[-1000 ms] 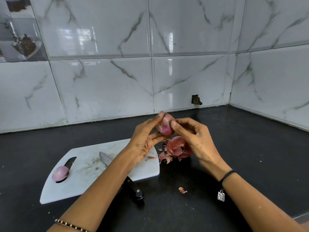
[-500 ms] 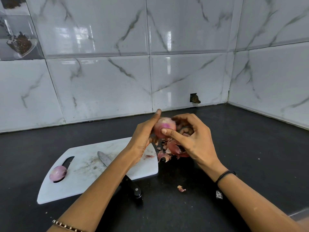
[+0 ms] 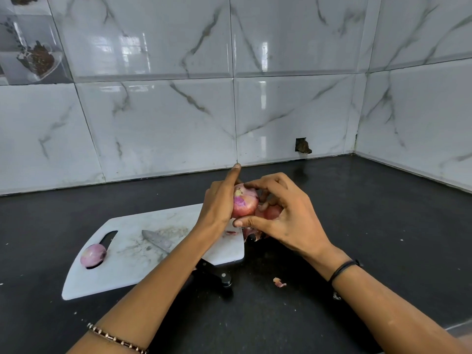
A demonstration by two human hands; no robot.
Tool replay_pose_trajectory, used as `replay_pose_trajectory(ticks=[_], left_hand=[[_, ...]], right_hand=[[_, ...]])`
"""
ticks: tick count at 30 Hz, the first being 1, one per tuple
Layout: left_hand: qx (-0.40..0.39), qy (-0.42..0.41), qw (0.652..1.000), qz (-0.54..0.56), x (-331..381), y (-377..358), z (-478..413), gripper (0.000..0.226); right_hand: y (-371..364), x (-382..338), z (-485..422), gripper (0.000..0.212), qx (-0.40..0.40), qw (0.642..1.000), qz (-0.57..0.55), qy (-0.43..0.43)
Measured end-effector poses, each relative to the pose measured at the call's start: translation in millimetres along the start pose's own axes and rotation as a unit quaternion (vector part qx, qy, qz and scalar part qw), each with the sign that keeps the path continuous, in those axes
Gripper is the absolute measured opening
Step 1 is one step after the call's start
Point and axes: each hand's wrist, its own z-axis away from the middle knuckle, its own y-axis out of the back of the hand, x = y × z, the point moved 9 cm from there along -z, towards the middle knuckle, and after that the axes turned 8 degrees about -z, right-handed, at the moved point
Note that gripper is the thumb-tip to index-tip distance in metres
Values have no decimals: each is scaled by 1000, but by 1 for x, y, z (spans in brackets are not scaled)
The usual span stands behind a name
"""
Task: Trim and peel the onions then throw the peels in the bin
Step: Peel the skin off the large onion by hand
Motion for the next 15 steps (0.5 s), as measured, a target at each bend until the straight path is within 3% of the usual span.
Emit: replay_pose_trajectory(ticks=[7, 15], left_hand=[[-54, -18, 998, 39, 8, -10, 8, 56], [-29, -70, 995, 65, 21, -1, 10, 45]], right_hand=[[7, -5, 0, 68, 36, 999, 32, 19], [-3, -10, 1, 62, 0, 999, 17, 46]])
